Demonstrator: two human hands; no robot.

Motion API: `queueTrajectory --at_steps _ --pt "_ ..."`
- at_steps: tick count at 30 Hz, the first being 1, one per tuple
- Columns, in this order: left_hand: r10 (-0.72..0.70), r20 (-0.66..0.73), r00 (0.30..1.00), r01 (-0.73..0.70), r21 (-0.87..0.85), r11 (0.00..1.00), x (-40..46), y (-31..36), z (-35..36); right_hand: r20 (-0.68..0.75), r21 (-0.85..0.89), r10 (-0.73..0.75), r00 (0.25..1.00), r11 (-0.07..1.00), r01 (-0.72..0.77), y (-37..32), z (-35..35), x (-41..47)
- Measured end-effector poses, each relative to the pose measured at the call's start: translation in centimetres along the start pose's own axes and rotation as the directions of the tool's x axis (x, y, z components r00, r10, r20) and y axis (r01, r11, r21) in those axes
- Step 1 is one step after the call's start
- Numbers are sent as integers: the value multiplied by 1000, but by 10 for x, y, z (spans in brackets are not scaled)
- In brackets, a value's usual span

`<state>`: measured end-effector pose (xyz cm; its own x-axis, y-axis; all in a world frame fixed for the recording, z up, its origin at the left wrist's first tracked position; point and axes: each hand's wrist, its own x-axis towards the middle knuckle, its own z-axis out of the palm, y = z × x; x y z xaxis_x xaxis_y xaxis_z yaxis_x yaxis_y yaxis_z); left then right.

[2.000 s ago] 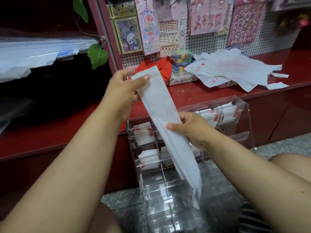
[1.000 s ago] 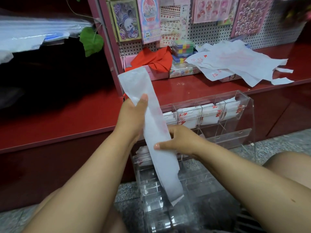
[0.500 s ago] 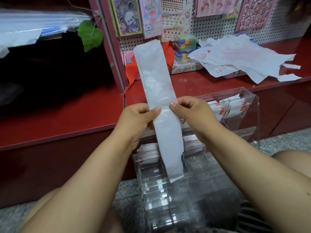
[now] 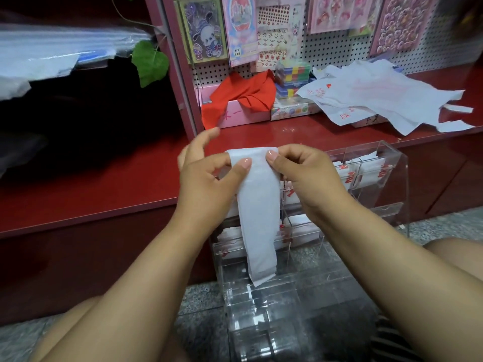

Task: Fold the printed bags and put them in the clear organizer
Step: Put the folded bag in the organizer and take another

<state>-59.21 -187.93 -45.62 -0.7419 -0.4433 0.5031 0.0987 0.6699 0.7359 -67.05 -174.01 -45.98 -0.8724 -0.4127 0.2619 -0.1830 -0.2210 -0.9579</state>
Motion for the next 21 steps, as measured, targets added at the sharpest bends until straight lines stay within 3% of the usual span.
queueTrajectory --at_steps 1,4,8,11,14,16,21 --pt "23 36 999 -22 -35 999 2 -3 0 -11 4 -1 1000 1000 1 0 0 0" --pt "-56 145 988 95 -284 954 3 -2 1 -2 5 -3 1000 1000 3 0 -3 0" --pt "-202 194 960 266 -407 874 4 3 3 122 -110 84 989 991 -71 7 -9 -2" --pt "-352 307 884 463 -475 748 5 8 4 130 -92 184 974 981 -173 13 -13 1" --pt "-392 444 806 590 -555 587 6 5 5 136 23 327 935 943 -333 17 -19 4" --pt "-397 479 782 623 -594 510 5 3 6 145 56 388 910 915 -399 20 -21 5" --pt "-362 489 794 608 -645 463 -3 5 14 95 144 373 923 912 -384 23 -14 4"
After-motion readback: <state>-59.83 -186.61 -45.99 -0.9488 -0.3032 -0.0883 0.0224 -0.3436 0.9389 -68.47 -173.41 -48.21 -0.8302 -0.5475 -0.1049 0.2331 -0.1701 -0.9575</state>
